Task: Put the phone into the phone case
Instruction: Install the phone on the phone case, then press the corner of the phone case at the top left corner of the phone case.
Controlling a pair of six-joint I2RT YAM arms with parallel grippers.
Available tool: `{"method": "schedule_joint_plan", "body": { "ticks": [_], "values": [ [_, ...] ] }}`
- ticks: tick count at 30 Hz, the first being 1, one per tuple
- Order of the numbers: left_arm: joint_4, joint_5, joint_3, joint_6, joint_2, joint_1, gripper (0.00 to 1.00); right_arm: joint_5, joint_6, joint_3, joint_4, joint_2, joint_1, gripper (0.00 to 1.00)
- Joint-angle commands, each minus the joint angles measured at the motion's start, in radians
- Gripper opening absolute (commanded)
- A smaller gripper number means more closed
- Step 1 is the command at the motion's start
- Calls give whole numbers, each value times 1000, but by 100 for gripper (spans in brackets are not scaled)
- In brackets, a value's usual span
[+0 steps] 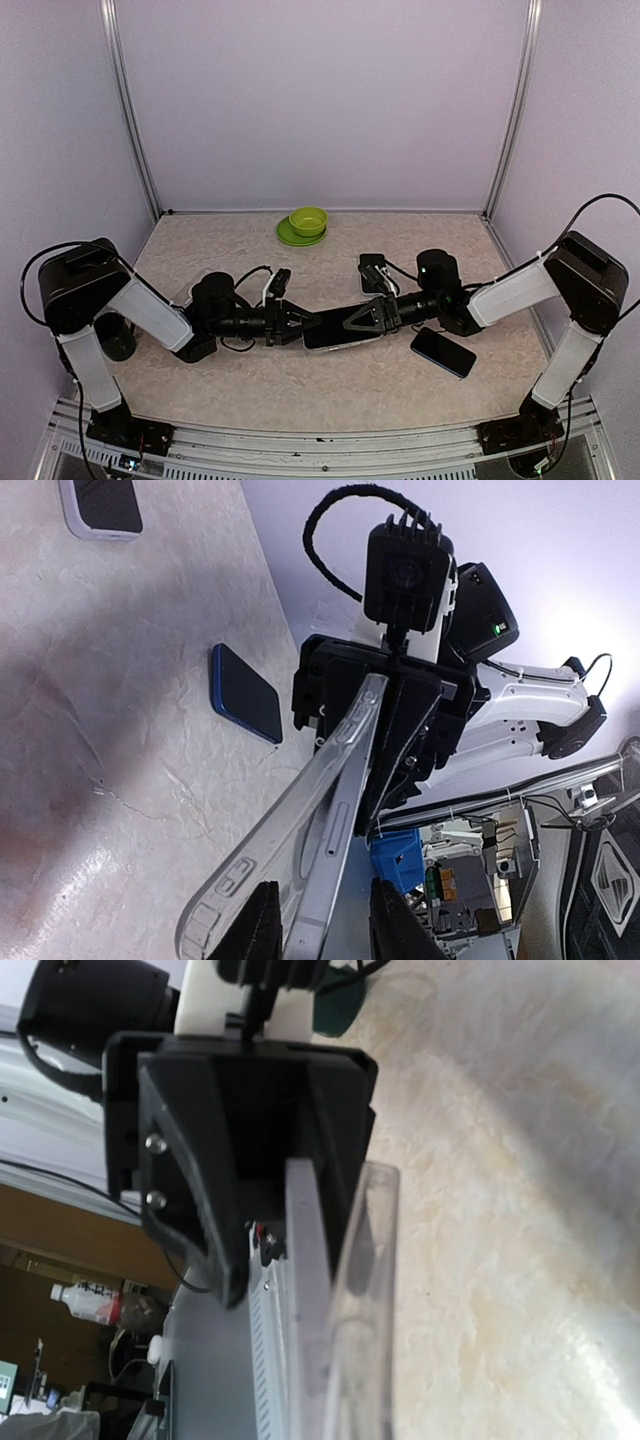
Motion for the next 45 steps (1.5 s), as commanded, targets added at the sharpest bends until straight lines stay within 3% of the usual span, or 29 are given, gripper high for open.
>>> {"method": "schedule_joint_plan", "body": {
  "ticks": [1,12,26,45],
  "values": [
    [-31,-18,-31,38,-83,14,32,-5,-44,-11,-25,-49,2,5],
    [-286,-95,-54,179,-259,13,35,5,-94,-31,-57,-85,2,1],
    [-324,-102,-83,222,-316,-29,44,-11,-191,-113,-39,-181,13,2],
    [-241,-32,-51,228,-292,-107,50,50,-407,-135,-210,-373,110,2]
  ]
}}
